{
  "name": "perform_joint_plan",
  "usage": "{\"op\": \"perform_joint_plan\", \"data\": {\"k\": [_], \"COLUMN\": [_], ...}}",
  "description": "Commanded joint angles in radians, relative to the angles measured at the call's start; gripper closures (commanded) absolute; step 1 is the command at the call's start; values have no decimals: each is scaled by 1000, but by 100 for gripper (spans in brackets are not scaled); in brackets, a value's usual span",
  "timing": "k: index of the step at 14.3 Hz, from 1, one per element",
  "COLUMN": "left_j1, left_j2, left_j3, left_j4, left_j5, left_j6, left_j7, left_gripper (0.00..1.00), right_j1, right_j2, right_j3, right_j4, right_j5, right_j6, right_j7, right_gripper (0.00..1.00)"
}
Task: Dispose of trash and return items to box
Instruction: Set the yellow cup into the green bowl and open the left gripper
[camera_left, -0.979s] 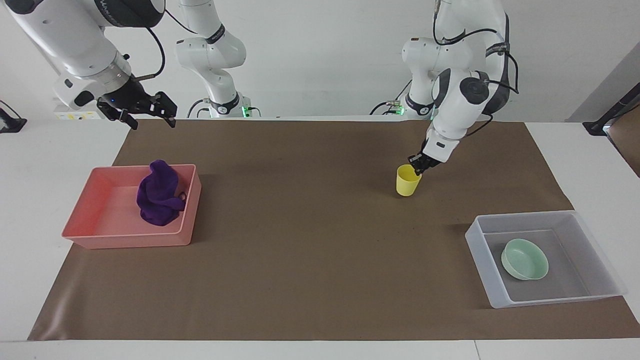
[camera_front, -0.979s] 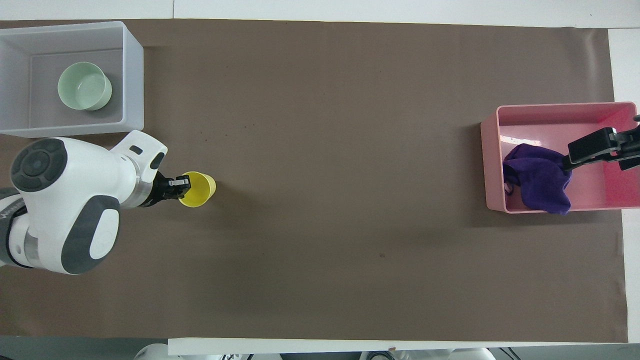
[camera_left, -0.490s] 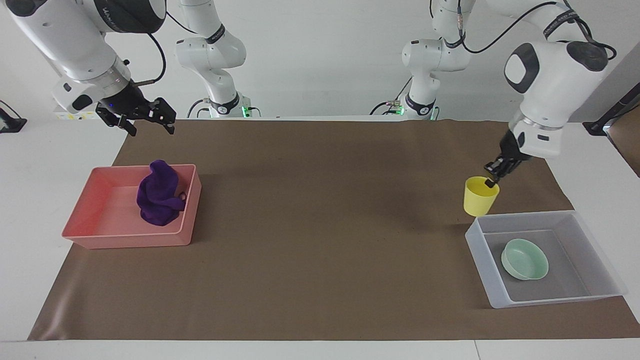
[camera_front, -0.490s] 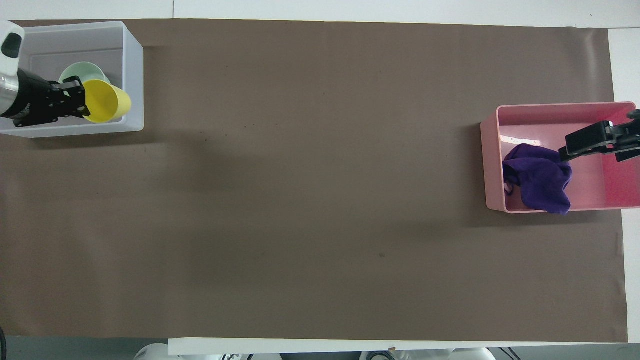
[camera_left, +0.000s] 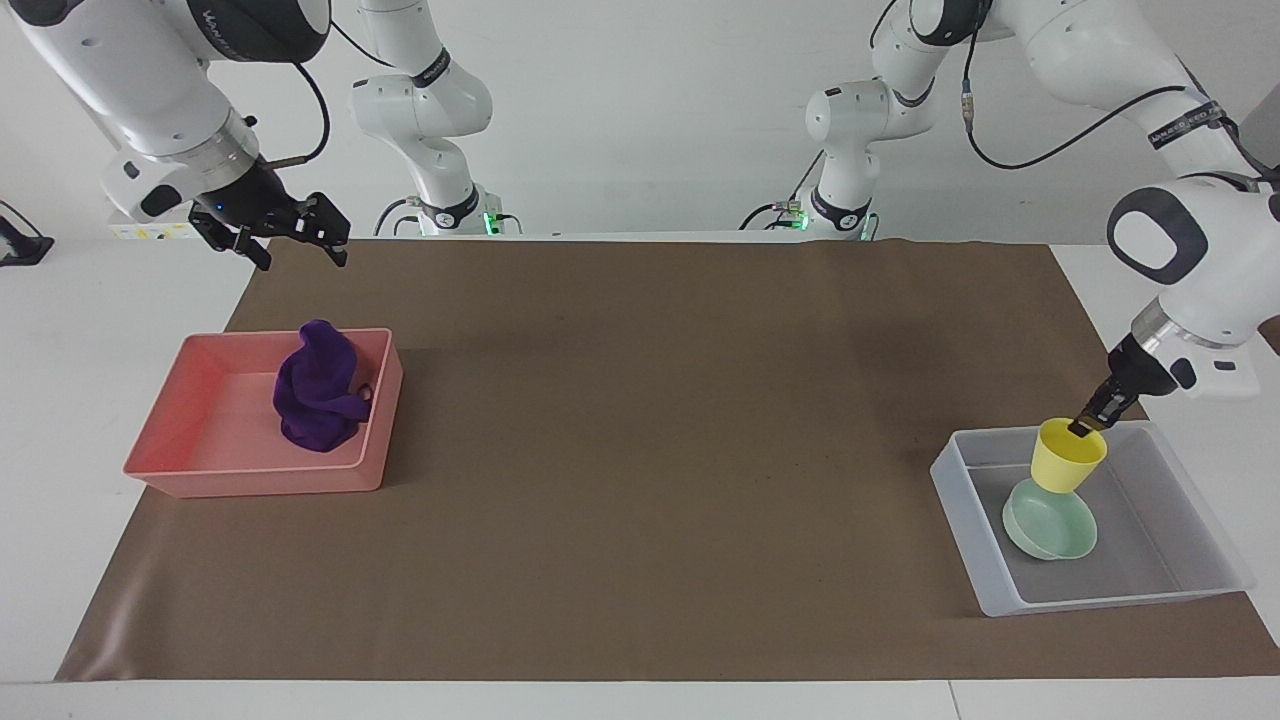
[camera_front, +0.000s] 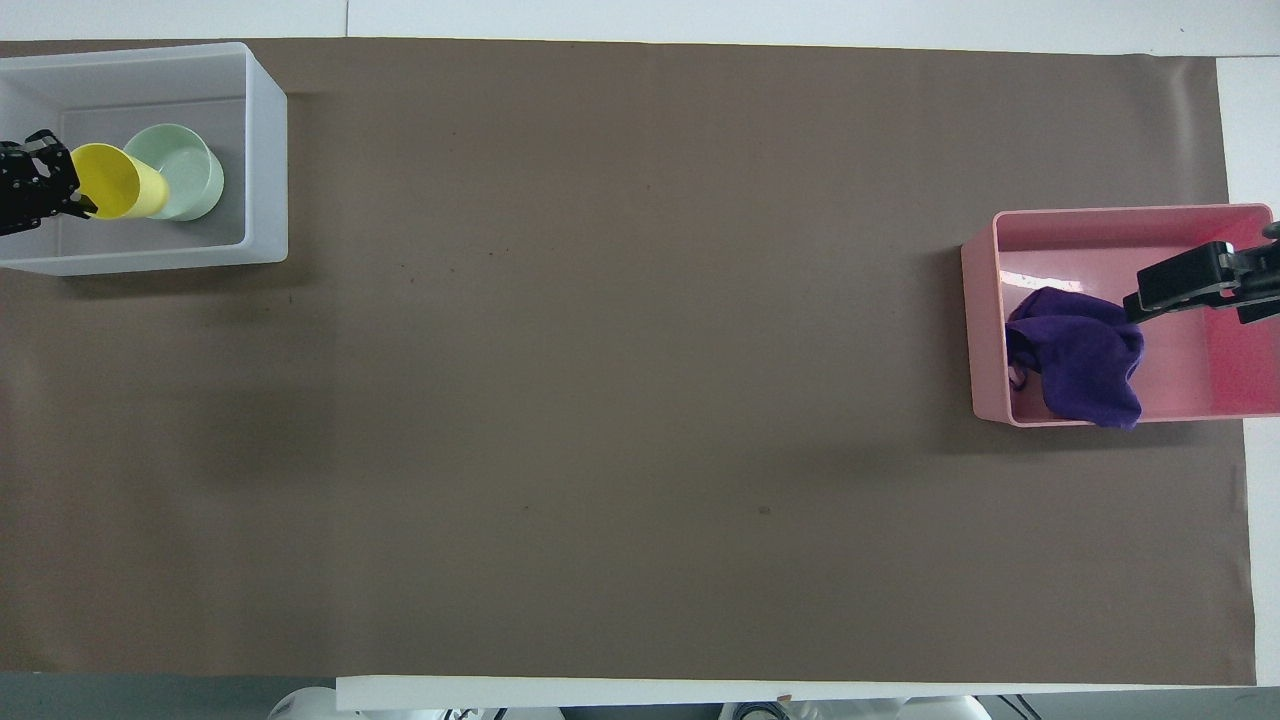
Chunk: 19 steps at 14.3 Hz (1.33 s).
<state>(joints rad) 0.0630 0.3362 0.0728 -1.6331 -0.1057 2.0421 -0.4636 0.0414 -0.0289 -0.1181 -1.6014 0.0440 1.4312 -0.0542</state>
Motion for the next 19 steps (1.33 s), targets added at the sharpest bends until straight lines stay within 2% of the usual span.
{"op": "perform_joint_plan", "data": {"k": [1,3,4,5,6,10,13,14,16,19], "left_j1": [0,0,0,0,-2,-14,-26,-28,-51,-64], "left_j2": [50,63,63,63,63,44,3,-40,-136,-307], "left_j3": [-7,-7,-5,-5,-5,-4,-10,-11,-11,-15], "left_j4": [32,32,29,29,29,9,19,10,7,-39], "left_j5": [-11,-9,-8,-8,-6,23,23,23,23,23], "left_j6": [65,70,69,67,64,53,58,35,-107,-371], "left_j7": [-6,-6,-6,-6,-6,-9,-10,-4,22,195], "left_gripper": [100,100,88,52,2,0,0,0,0,0], "right_j1": [-14,-9,-9,-12,-14,-12,-11,-11,-11,-12], "right_j2": [-25,-26,-26,-26,-26,-34,-34,-34,-34,-36], "right_j3": [5,5,5,5,5,1,3,3,3,1], "right_j4": [-34,-34,-34,-34,-34,-34,-34,-35,-35,-34], "right_j5": [-24,-24,-24,-24,-24,-23,-18,-18,-18,-18], "right_j6": [17,18,18,17,17,15,15,14,14,14], "right_j7": [-16,-15,-13,-15,-16,-12,-12,-12,-12,-12], "right_gripper": [0,0,0,0,0,0,0,0,0,0]}}
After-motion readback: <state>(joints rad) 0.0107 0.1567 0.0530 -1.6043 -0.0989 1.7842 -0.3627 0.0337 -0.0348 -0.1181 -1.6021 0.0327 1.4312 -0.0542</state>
